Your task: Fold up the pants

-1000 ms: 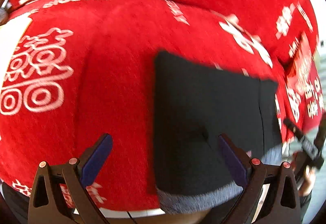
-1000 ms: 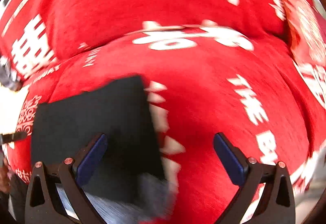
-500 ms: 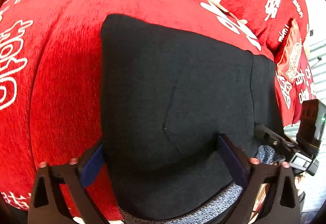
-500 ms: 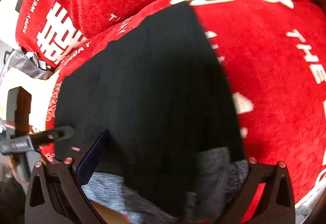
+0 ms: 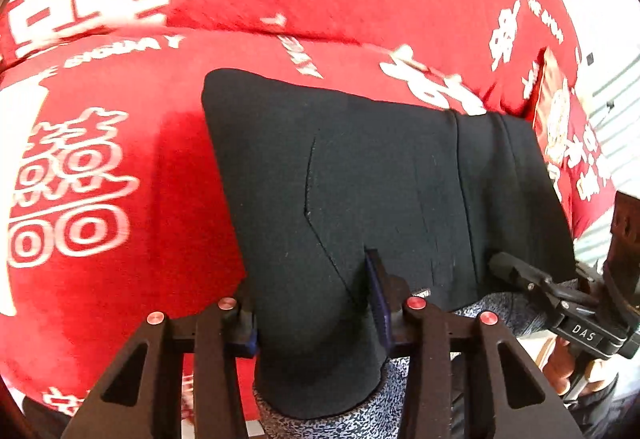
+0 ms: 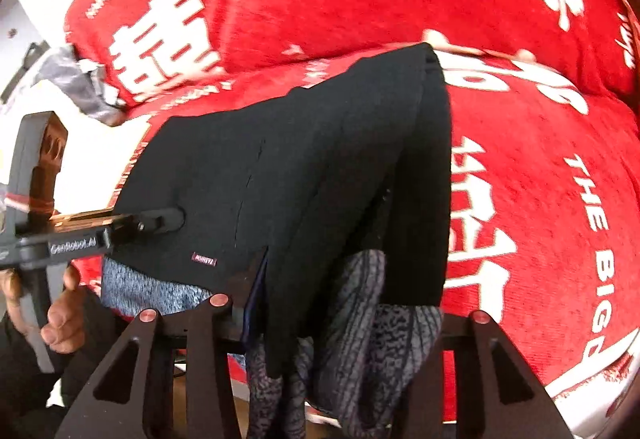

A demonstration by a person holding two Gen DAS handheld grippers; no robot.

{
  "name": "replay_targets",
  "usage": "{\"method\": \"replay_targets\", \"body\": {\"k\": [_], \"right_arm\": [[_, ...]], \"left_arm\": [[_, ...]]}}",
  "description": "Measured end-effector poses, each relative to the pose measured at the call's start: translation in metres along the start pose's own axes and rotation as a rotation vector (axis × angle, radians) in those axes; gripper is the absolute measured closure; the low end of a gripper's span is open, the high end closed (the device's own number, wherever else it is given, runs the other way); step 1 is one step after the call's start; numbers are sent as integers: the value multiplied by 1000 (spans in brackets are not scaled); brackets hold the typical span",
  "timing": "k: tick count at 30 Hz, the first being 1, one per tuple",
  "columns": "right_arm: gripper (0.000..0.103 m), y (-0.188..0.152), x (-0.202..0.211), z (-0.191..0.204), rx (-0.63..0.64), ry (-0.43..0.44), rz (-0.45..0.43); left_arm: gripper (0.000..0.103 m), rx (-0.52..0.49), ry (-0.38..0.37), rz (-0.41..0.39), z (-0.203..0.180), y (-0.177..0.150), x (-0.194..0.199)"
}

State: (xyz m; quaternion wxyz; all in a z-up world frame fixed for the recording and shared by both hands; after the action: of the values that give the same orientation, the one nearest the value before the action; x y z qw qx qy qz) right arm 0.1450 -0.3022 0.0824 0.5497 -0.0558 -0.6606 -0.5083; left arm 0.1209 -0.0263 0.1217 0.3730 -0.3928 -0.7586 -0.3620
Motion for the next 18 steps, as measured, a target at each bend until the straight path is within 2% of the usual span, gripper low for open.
{"method": "replay_targets", "body": {"k": [3, 7, 10, 14, 15, 17, 18], "right_arm": [[56, 16, -7, 24, -4, 67, -12], [56, 29, -22, 55, 32, 86, 6], [56, 27, -37, 73, 44, 81, 36], [56, 15, -64, 72, -7, 98, 108], [55, 11, -71, 72, -15, 88, 124], [51, 3, -77, 75, 11, 42, 139], [45, 0, -78, 74, 14, 30, 144]], "left_arm": [[60, 36, 13, -34, 29, 7, 26], [60, 78, 50, -50, 61, 5, 37], [60, 109, 65, -34, 82, 0, 28], [59, 168, 51, 21, 113, -7, 2], [56, 183, 47, 32, 119, -8, -5], [49, 207, 49, 48, 130, -12, -16], [48, 215, 43, 46, 134, -13, -16]]}}
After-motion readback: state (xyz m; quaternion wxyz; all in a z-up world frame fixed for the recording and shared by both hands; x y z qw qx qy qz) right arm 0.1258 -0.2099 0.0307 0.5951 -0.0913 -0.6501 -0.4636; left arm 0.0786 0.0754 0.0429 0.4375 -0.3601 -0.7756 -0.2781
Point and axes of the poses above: each gripper's, at about its wrist camera, not at the fingertips, and x roughly against the way its jaws point, z to its left, y to its top, the point moved 1 cm from there along -x, roughly the way its jaws point, and after that the axes turned 12 degrees about x, right-handed, at the moved point
